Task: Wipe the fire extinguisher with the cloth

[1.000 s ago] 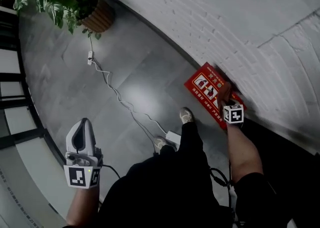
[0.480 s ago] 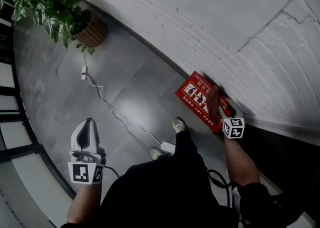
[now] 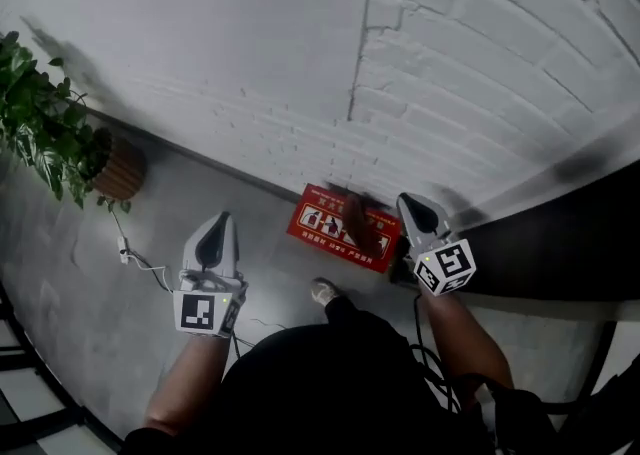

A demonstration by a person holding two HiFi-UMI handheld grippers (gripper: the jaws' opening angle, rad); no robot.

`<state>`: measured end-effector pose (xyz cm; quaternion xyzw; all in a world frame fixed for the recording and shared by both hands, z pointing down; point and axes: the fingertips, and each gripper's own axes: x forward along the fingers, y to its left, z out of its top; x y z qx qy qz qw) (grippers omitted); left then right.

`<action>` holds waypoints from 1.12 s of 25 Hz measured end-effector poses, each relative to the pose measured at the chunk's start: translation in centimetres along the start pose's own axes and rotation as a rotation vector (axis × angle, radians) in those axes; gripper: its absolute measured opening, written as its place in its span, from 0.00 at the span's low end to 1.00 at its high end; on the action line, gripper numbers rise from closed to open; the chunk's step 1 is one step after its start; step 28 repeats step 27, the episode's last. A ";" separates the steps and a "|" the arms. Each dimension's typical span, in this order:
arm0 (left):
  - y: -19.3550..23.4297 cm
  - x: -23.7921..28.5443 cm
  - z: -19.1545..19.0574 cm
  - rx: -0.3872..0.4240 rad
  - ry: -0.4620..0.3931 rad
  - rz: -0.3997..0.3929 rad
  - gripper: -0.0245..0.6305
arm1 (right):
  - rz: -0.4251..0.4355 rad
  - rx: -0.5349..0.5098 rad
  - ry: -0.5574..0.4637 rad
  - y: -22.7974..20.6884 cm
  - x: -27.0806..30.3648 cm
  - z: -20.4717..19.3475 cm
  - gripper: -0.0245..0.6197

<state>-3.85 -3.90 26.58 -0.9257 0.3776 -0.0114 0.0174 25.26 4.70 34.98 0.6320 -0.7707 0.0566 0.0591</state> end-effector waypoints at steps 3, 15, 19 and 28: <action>-1.0 1.2 0.3 0.002 -0.018 -0.042 0.04 | -0.042 -0.039 0.037 -1.1 -0.4 -0.8 0.04; -0.1 -1.5 0.4 0.027 -0.019 -0.038 0.04 | -0.094 0.006 0.046 -0.1 -0.4 -2.4 0.04; 0.7 -2.9 0.1 0.027 0.000 -0.009 0.04 | -0.083 0.019 0.054 0.5 -0.1 -3.0 0.04; 1.7 -3.9 0.3 0.038 0.012 0.013 0.04 | -0.094 0.033 0.079 0.6 0.2 -4.2 0.04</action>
